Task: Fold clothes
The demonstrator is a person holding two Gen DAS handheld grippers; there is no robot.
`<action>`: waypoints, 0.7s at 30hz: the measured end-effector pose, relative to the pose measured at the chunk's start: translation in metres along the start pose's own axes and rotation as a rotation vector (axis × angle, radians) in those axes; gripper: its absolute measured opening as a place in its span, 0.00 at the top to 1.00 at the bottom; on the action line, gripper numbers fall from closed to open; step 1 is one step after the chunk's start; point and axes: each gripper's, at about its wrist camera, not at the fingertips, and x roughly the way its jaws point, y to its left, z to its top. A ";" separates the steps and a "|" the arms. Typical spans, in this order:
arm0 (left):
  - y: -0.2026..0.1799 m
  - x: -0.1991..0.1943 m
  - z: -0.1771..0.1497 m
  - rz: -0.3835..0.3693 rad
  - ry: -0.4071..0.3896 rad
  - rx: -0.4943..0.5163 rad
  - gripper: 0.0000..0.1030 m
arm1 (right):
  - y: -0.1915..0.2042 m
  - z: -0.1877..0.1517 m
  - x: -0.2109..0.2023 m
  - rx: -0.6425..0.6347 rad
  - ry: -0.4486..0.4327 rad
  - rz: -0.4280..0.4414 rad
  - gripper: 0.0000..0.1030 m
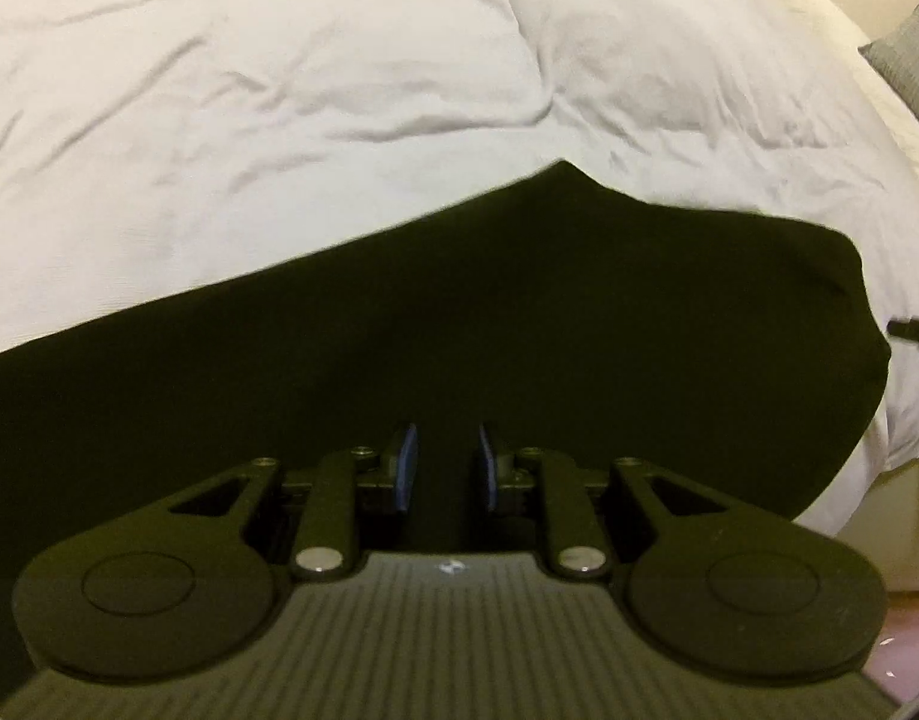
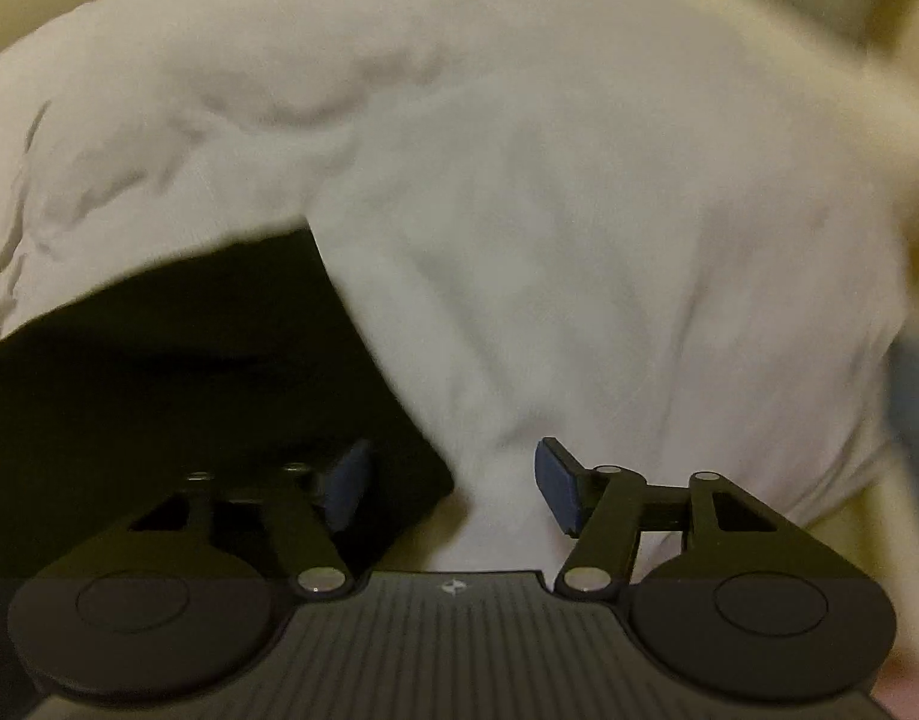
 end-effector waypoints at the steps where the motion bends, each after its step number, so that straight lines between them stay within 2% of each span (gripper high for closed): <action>1: 0.005 -0.002 -0.001 -0.001 -0.008 -0.002 0.84 | 0.008 0.001 -0.012 -0.003 -0.045 0.022 0.45; 4: 0.015 -0.002 -0.008 -0.011 -0.031 0.026 0.84 | 0.038 -0.008 -0.030 -0.004 -0.097 0.191 0.41; 6: 0.022 0.003 -0.015 -0.028 -0.034 0.049 0.84 | 0.062 -0.025 -0.030 -0.051 -0.080 0.279 0.42; 7: 0.029 0.003 -0.020 -0.043 -0.040 0.055 0.83 | 0.073 -0.039 -0.026 -0.085 -0.058 0.292 0.42; 11: 0.071 -0.013 -0.045 -0.039 -0.052 0.076 0.83 | 0.060 -0.094 -0.018 -0.031 0.054 0.188 0.45; 13: 0.092 -0.026 -0.055 -0.015 -0.042 0.079 0.84 | 0.041 -0.109 -0.029 0.043 0.072 0.134 0.41; 16: 0.106 -0.051 -0.061 -0.016 -0.073 0.091 0.84 | 0.031 -0.112 -0.070 0.108 0.012 0.139 0.42; 21: 0.092 -0.053 -0.070 -0.066 -0.186 0.112 0.81 | 0.068 -0.134 -0.068 0.034 -0.066 0.233 0.36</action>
